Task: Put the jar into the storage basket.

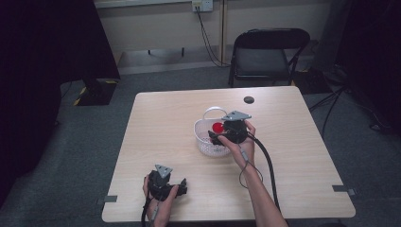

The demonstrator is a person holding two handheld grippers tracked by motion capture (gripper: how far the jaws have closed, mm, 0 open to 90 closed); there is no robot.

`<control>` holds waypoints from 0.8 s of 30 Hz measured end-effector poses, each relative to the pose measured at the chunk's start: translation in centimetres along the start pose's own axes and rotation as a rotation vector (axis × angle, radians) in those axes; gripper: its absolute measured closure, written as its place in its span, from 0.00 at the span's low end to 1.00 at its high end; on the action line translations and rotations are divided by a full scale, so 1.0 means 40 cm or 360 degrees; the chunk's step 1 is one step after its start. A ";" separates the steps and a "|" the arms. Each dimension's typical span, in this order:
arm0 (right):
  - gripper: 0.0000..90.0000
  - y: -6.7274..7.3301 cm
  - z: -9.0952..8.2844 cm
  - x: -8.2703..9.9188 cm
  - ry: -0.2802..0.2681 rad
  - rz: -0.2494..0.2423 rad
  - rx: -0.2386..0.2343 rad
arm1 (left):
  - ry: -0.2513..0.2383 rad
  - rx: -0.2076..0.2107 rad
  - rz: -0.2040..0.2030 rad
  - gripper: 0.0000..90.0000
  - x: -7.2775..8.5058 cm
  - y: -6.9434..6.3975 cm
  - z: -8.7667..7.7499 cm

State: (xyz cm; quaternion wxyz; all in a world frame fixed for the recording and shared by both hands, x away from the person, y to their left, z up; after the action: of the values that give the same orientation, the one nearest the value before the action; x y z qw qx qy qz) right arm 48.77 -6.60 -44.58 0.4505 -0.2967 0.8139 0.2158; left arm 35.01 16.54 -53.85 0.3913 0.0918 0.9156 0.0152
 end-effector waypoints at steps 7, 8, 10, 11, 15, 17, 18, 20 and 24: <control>0.01 -0.003 -0.032 -0.006 -0.0041 0.0016 0.0027 | -0.0001 0.0000 0.0000 0.01 0.000 0.000 0.000; 0.01 -0.004 -0.037 -0.008 -0.0048 0.0023 0.0020 | -0.0002 0.0000 -0.0001 0.01 0.000 0.000 0.000; 0.01 -0.006 -0.049 -0.011 -0.0058 0.0041 0.0019 | -0.0001 0.0000 0.0000 0.01 0.000 0.000 0.000; 0.01 -0.006 -0.058 -0.013 -0.0062 0.0046 0.0018 | -0.0001 -0.0001 0.0000 0.01 0.000 0.000 0.000; 0.01 -0.007 -0.077 -0.017 -0.0076 0.0048 0.0032 | -0.0001 -0.0001 0.0000 0.01 0.000 0.000 0.000; 0.01 -0.007 -0.088 -0.018 -0.0090 0.0046 0.0032 | -0.0001 -0.0001 0.0000 0.01 0.000 0.000 0.000; 0.01 -0.006 -0.092 -0.018 -0.0090 0.0048 0.0031 | -0.0001 0.0000 0.0000 0.01 0.000 0.000 0.000; 0.01 -0.004 -0.102 -0.017 -0.0094 0.0041 0.0044 | -0.0001 -0.0001 -0.0001 0.01 0.000 0.000 0.000; 0.01 0.000 -0.130 -0.013 -0.0111 0.0061 0.0045 | -0.0001 0.0000 0.0000 0.01 0.000 0.000 0.000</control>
State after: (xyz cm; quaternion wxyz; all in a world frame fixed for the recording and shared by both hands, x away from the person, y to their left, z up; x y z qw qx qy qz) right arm 45.84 -9.67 -41.53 0.4787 -0.2670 0.8061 0.2230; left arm 35.02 16.53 -53.85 0.3916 0.0916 0.9154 0.0152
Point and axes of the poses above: each handheld gripper's, and its own axes: z roughly forward along the jaws, x roughly out of its underside, y roughly to its left, the point moved 4 cm from there along z, roughly forward along the jaws, and after that the axes turned 9 degrees about -x, right-handed, at the moved point
